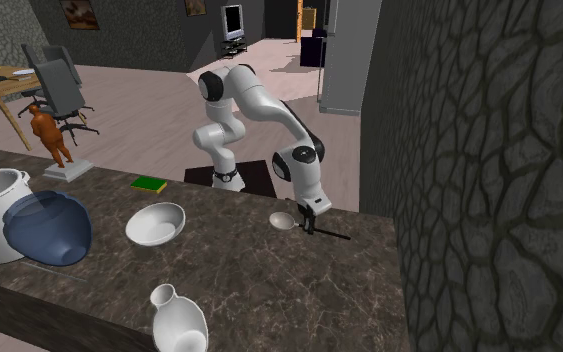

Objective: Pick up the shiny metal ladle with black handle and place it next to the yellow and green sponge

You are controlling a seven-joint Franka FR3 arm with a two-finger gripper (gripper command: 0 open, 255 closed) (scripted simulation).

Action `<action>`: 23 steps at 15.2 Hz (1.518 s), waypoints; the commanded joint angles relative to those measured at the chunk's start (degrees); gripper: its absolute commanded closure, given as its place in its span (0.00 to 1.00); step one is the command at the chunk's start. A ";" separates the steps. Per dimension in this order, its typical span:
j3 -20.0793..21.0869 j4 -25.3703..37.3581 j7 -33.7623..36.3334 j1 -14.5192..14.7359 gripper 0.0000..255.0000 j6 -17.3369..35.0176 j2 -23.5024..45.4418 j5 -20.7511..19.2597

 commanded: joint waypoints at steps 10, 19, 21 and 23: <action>-0.01 2.01 0.61 -0.06 1.00 -4.74 -2.60 -0.16; -0.06 5.50 1.37 -0.18 1.00 -10.94 -5.35 -0.36; -0.07 6.42 1.54 -0.21 1.00 -12.34 -5.84 -0.41; -0.08 7.40 1.72 -0.23 1.00 -13.75 -6.29 -0.46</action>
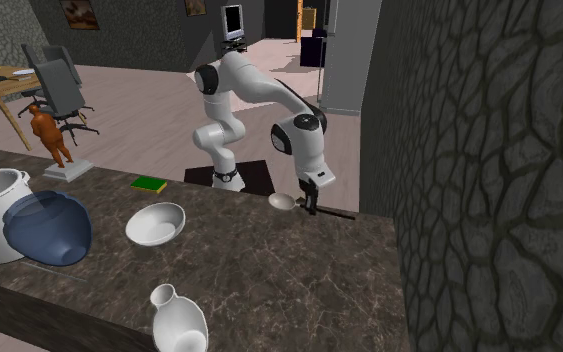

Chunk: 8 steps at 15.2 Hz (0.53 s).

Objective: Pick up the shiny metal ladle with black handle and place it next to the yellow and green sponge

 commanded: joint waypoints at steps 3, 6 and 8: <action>-0.52 -4.18 -1.61 -0.93 1.00 -0.42 -4.38 0.60; -1.55 -11.21 -4.40 -2.21 1.00 0.54 -10.09 1.39; -2.40 -15.51 -6.29 -3.01 1.00 0.90 -13.78 1.75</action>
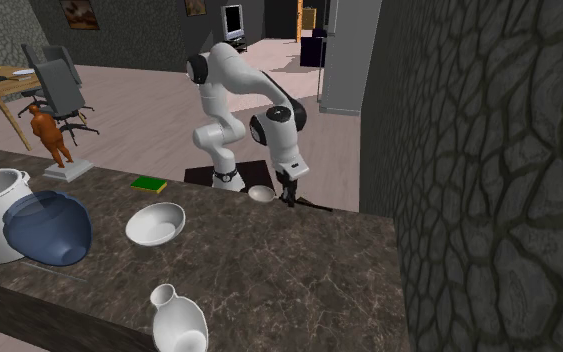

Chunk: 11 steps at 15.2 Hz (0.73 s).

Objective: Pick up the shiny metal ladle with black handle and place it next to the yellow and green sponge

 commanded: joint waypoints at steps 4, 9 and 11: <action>-2.42 -9.99 -4.77 -2.00 1.00 0.26 -9.03 0.40; -5.50 -18.42 -9.41 -4.19 1.00 -0.69 -17.72 -0.53; -6.88 -21.37 -11.26 -5.22 1.00 -1.39 -21.11 -1.28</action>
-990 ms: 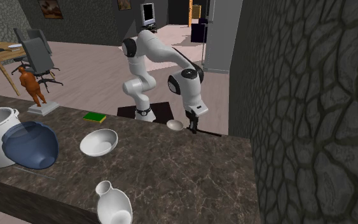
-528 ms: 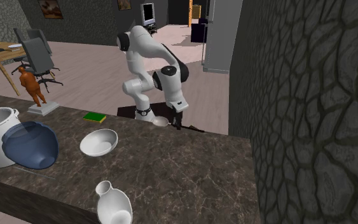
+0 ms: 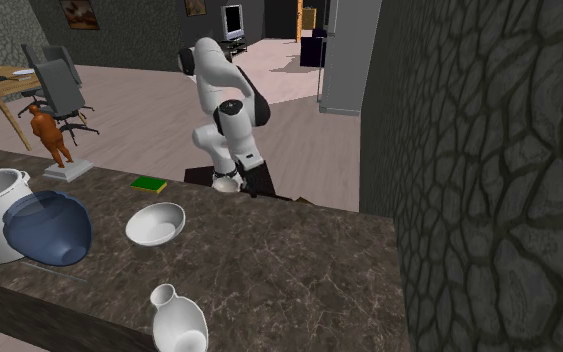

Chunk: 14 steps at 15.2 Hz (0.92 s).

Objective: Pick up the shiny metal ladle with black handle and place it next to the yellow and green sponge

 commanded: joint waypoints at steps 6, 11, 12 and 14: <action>-5.19 -8.99 -6.56 -4.33 1.00 -3.51 -11.62 -3.85; -9.67 -13.29 -11.88 -8.60 1.00 -6.97 -18.82 -8.06; -10.64 -13.93 -13.02 -9.55 1.00 -7.71 -20.10 -9.02; -12.63 -14.99 -15.41 -11.54 1.00 -9.22 -22.47 -11.01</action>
